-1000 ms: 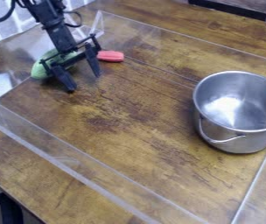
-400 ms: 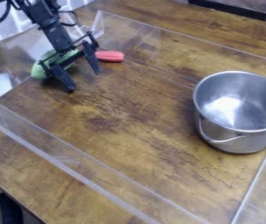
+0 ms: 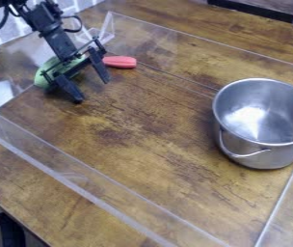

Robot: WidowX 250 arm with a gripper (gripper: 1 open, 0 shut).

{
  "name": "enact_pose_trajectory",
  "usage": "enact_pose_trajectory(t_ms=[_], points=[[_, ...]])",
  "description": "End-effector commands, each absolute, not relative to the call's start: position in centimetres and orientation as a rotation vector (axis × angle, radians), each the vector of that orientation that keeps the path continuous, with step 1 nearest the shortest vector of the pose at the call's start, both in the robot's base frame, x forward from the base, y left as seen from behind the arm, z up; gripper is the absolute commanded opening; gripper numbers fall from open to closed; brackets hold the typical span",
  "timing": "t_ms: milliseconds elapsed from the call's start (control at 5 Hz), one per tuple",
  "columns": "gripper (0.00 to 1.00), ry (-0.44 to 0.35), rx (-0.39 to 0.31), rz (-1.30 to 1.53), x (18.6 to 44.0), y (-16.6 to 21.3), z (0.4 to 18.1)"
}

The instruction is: Move the pink spoon to the right side of the table

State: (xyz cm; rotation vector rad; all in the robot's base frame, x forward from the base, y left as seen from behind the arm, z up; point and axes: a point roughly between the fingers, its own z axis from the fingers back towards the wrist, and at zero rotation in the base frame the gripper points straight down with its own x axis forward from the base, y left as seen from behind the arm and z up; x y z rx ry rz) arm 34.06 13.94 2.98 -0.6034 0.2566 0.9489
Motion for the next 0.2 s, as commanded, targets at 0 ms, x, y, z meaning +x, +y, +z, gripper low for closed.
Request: enact_pose_trajectory(t_ms=[0], points=[[0.00,0.224,-0.636,0.970,33.99,14.60,4.17]])
